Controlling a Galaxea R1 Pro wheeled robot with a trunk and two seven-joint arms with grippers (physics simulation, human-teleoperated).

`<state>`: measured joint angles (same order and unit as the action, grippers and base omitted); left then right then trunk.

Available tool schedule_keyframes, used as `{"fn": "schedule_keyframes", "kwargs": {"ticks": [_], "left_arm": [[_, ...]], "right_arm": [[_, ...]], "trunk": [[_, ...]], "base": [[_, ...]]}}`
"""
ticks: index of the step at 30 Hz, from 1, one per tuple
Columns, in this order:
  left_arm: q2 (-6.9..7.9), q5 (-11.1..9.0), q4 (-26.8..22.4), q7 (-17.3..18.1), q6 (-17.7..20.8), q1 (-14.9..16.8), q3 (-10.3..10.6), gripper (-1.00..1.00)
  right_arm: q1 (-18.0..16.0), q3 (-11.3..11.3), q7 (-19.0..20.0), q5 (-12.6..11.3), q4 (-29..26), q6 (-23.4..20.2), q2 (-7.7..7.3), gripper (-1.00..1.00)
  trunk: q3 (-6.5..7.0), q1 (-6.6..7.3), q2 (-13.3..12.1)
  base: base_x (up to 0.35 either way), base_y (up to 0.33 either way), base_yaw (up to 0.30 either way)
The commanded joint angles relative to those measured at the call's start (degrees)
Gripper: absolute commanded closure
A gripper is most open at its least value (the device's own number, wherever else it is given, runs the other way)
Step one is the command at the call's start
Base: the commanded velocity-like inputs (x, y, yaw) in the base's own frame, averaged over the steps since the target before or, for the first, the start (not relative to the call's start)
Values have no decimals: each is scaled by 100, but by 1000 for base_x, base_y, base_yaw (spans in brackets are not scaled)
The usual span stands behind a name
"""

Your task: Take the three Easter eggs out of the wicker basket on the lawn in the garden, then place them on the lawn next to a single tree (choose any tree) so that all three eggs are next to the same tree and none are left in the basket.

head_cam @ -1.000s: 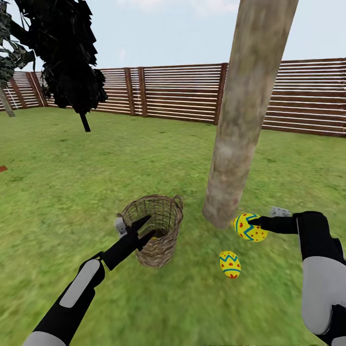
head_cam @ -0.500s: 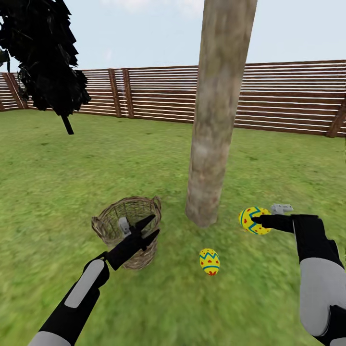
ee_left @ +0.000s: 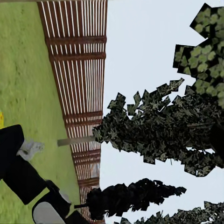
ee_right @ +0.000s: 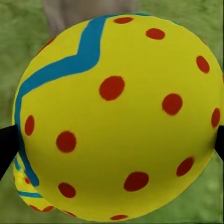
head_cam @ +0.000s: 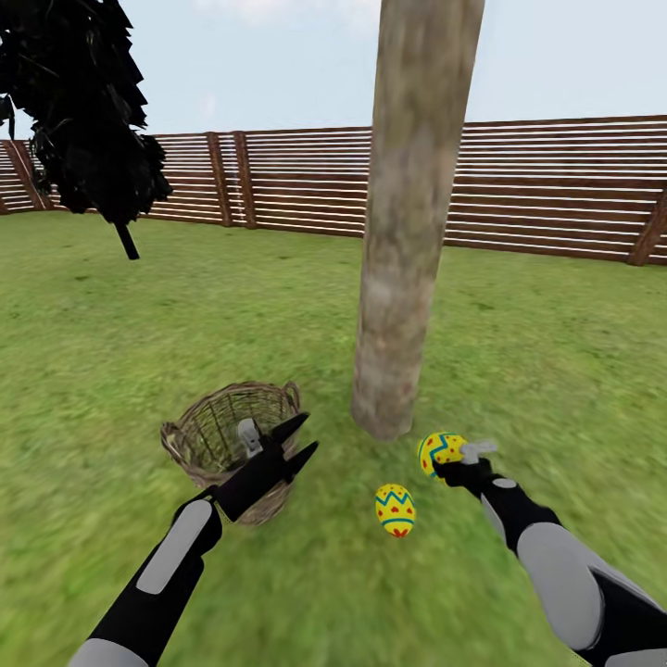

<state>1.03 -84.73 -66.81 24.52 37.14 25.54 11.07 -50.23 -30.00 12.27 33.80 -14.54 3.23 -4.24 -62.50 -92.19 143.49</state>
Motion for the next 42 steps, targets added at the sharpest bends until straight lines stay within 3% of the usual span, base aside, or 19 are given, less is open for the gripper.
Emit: {"fn": "schedule_keyframes", "kwargs": {"ticks": [1, 5, 8, 11, 12, 14, 19, 24, 32, 42], "left_arm": [[3, -41, 1, 0, 21, 3, 9, -100], [3, -50, 1, 6, 21, 3, 9, -100], [3, -51, -7, 9, 21, 3, 9, -100], [0, -47, -12, 7, 22, 3, 16, -100], [-3, -43, -25, 8, 22, 3, 56, -100], [-6, -48, -122, 8, 21, 3, 448, -100], [-55, -58, -146, 9, 21, 3, 644, -100], [-219, -19, -114, -7, 15, 3, 660, -100], [-234, -17, -91, -9, 21, 3, 660, -100], [-234, -43, -84, 9, 21, 3, 660, -100]], "right_arm": [[-4, -50, -178, 46, 86, 74, 5, 100], [119, -50, -451, 24, 224, 187, 35, 100], [248, -48, -989, 16, 291, 422, 46, 100], [318, -44, -1066, 29, 460, 546, 128, 100], [319, -42, -1072, 41, 469, 612, 149, 100], [321, -48, -1077, 36, 470, 695, 195, 100], [321, -49, -1078, 34, 476, 823, 202, 100], [413, -50, -1078, 33, 595, 869, 202, 100], [391, -76, -1297, -18, 553, 872, 173, 100], [391, -76, -1384, -18, 558, 1067, 195, 100]], "trunk": [[-5, -1, 2], [-5, -1, 2], [-5, -1, 2], [-27, -4, 3], [-49, -6, 5], [-93, -11, 7], [-204, -24, 14], [-315, -37, 21], [-492, -58, 31], [-492, -58, 31]], "base": [[153, -147, 0], [36, -34, 0], [2, -2, 0], [0, 0, 0], [0, 0, 0], [0, 0, 0], [0, 0, 0], [0, 0, 0], [0, 0, 0], [110, -48, 0]]}}
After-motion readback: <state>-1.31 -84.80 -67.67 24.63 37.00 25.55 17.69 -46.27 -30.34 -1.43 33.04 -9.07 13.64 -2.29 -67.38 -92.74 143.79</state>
